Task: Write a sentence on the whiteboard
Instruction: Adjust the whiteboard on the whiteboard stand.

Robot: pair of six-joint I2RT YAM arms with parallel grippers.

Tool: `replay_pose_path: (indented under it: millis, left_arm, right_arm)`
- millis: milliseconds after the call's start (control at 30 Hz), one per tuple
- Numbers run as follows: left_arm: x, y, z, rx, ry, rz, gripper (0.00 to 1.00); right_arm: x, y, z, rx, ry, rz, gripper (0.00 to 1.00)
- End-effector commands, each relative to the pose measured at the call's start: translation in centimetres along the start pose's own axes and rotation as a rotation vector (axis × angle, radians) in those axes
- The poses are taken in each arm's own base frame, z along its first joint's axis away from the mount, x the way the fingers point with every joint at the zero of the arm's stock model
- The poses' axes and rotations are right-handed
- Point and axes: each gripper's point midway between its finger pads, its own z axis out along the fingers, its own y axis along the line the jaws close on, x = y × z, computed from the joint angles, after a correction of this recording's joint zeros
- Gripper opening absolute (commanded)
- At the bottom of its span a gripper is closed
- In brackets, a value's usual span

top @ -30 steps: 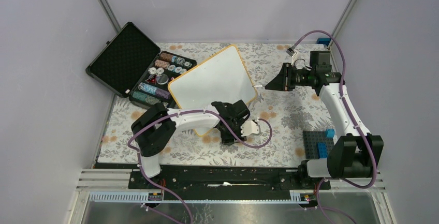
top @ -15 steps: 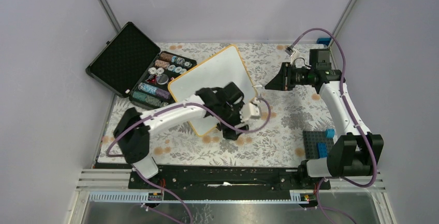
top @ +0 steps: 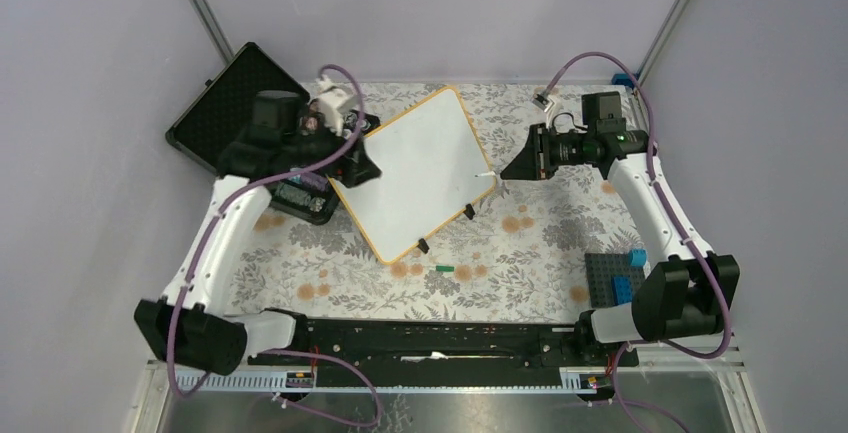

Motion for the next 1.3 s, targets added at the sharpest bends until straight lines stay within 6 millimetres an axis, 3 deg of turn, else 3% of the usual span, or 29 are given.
replay_pose_path:
  millis: [0, 233, 400, 600, 833, 1100, 1267]
  left_arm:
    - [-0.9, 2.4, -4.4, -0.094, -0.135, -0.152, 0.82]
    - [3.4, 8.7, -8.1, -0.272, -0.157, -0.38, 0.83]
    - [6.4, 9.6, -7.5, -0.292, -0.082, -0.413, 0.83]
    - [7.8, 10.3, -6.4, -0.274, -0.049, -0.418, 0.83]
    - [7.3, 10.2, -5.6, -0.214, -0.059, -0.384, 0.77]
    - [6.7, 11.6, -4.7, -0.195, -0.065, -0.383, 0.47]
    - [5.7, 12.5, -4.7, -0.203, -0.069, -0.349, 0.36]
  right_arm:
    - [-0.8, 1.5, 0.6, -0.04, 0.017, -0.079, 0.0]
    - [0.1, 2.6, 1.2, -0.062, 0.068, -0.132, 0.0]
    - [0.5, 2.8, 1.4, -0.07, 0.081, -0.146, 0.0]
    - [1.0, 2.9, 1.8, -0.08, 0.098, -0.152, 0.0]
    - [1.6, 3.7, 2.6, -0.102, 0.138, -0.186, 0.0]
    - [1.7, 3.9, 2.9, -0.115, 0.153, -0.191, 0.0]
    - [1.8, 3.9, 2.9, -0.116, 0.157, -0.193, 0.0]
